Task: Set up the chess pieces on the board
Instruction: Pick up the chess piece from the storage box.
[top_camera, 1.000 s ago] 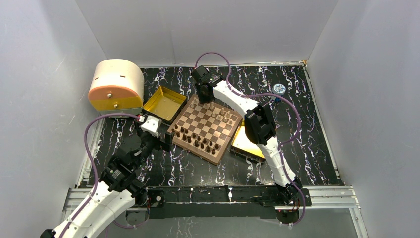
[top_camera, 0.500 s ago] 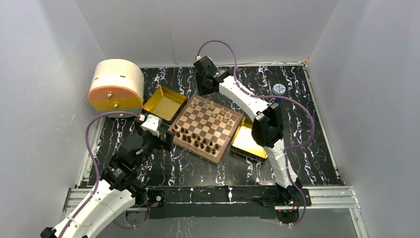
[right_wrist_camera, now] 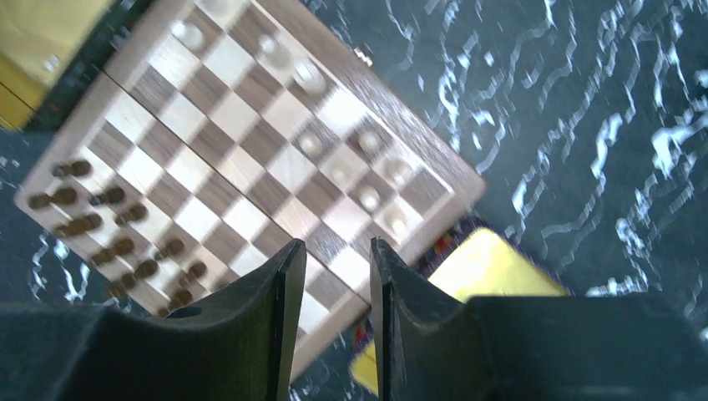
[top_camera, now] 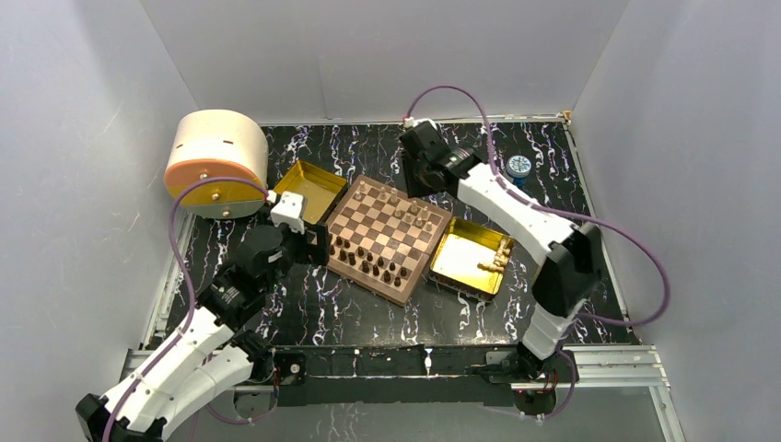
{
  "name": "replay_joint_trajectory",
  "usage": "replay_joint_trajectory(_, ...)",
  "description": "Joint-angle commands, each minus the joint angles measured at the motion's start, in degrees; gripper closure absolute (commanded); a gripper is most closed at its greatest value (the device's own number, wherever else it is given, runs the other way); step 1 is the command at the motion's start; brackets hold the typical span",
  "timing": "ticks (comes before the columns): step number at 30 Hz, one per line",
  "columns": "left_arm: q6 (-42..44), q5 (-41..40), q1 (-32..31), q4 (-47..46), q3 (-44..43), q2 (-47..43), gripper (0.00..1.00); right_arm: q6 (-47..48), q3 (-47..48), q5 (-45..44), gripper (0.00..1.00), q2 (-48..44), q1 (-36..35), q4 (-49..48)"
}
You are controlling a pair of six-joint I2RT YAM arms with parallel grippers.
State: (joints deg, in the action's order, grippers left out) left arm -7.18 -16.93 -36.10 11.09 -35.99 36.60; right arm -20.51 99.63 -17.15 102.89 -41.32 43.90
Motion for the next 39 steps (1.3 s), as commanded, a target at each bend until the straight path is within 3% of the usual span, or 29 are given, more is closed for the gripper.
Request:
replay_joint_trajectory(1,1.49,3.36,0.2,-0.08,-4.33,3.55,0.07,-2.14,-9.61,-6.27,0.59,-9.99,0.44,-2.28)
replay_joint_trajectory(7,4.27,3.31,0.22,-0.66,-4.65,5.57,0.08,-0.68,-22.24,-11.62,0.61,-16.93,1.54,0.84)
replay_joint_trajectory(12,4.13,2.05,0.27,-2.01,-0.56,2.96,0.09,6.42,-30.67,-12.55,0.67,-17.68,3.59,-0.77)
replay_joint_trajectory(15,4.07,1.52,0.23,-2.03,-0.38,1.32,0.08,11.9,-34.41,-12.27,0.64,-16.96,4.0,-1.15)
replay_joint_trajectory(30,4.69,0.67,0.19,-2.15,0.31,-1.02,0.08,28.44,-37.91,0.63,0.62,-12.63,8.14,-1.96)
replay_joint_trajectory(39,4.81,0.39,0.17,-1.82,0.39,-0.93,0.09,30.84,-39.76,-1.75,0.62,-10.32,8.36,-2.05)
